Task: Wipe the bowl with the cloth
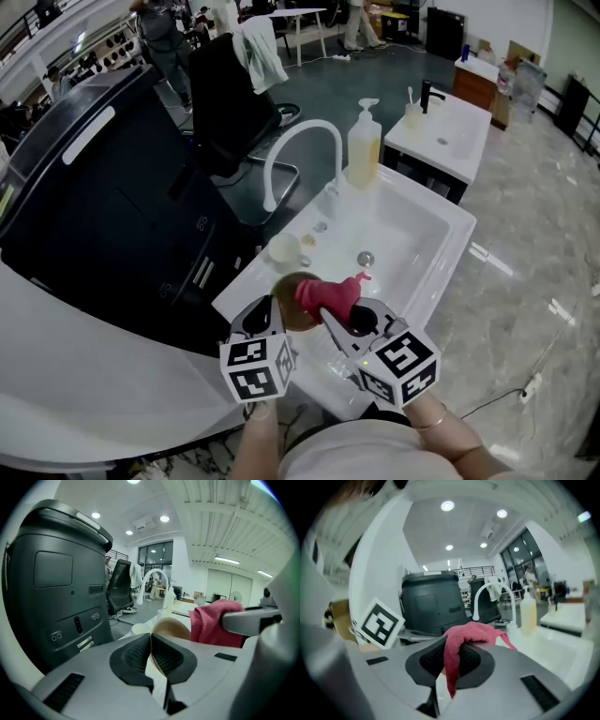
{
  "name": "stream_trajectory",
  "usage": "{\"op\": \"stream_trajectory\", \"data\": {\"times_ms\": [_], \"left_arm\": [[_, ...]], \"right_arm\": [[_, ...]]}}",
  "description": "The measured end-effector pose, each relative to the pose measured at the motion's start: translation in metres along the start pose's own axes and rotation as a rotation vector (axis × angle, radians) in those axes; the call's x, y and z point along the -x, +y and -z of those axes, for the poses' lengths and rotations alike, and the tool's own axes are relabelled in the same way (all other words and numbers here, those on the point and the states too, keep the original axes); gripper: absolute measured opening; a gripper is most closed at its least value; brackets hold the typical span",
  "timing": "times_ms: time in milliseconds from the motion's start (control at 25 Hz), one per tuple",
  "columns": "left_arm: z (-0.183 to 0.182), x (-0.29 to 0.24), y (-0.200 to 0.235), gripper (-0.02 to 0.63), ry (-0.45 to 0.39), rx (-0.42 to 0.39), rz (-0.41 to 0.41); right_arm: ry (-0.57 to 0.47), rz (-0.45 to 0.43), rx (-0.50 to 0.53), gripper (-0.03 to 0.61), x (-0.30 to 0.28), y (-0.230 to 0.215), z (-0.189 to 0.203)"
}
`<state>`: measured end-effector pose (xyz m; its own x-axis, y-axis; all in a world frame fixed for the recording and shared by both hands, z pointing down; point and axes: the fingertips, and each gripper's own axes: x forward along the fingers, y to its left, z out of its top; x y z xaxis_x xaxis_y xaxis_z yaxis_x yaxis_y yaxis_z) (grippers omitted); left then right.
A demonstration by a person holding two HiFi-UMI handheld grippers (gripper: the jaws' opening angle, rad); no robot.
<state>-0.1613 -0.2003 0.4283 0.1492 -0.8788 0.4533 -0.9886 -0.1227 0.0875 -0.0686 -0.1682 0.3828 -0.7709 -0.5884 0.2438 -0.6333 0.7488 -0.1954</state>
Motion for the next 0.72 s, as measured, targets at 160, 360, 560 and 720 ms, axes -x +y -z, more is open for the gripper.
{"op": "stream_trajectory", "data": {"times_ms": [160, 360, 560, 720], "left_arm": [[-0.003, 0.000, 0.006, 0.029, -0.026, 0.093, 0.004], [-0.006, 0.003, 0.005, 0.029, -0.035, 0.133, 0.023], [0.002, 0.006, 0.001, 0.029, -0.017, 0.142, 0.037], [0.004, 0.006, 0.002, 0.029, -0.008, 0.138, 0.037]], "right_arm": [[-0.022, -0.171, -0.224, 0.035, -0.010, 0.033, 0.012], [0.090, -0.052, -0.194, 0.035, -0.029, 0.020, 0.054], [0.125, 0.036, -0.156, 0.035, -0.029, 0.005, 0.066], [0.134, 0.085, -0.124, 0.035, -0.024, -0.006, 0.069]]}}
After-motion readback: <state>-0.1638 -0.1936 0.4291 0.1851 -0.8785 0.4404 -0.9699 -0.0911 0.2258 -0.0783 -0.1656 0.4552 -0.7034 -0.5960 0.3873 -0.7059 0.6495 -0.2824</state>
